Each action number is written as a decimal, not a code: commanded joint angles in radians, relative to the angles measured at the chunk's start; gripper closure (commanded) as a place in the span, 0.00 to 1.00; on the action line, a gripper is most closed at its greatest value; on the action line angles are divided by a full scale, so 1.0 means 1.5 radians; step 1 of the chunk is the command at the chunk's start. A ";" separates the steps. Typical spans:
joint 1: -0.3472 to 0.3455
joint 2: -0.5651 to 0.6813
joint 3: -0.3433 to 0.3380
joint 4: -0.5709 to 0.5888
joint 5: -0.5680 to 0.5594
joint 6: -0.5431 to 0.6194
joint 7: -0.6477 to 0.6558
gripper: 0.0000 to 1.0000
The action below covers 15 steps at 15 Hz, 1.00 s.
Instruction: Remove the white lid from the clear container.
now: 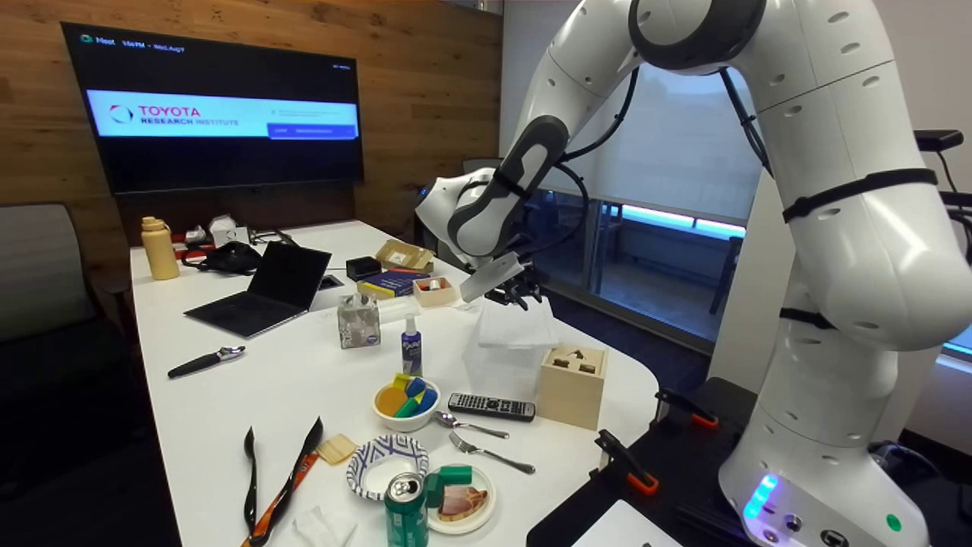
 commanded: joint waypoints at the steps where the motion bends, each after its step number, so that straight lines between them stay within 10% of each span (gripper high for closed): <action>1: -0.020 -0.037 0.021 -0.030 -0.012 -0.040 0.056 0.87; 4: -0.038 -0.033 0.034 -0.029 -0.004 -0.038 0.045 0.87; 6: -0.056 -0.034 0.046 -0.033 -0.002 -0.013 0.022 0.38; 8: -0.071 -0.042 0.056 -0.044 -0.004 0.022 -0.002 0.40; 15: -0.126 0.016 0.061 -0.030 0.049 0.164 -0.145 0.00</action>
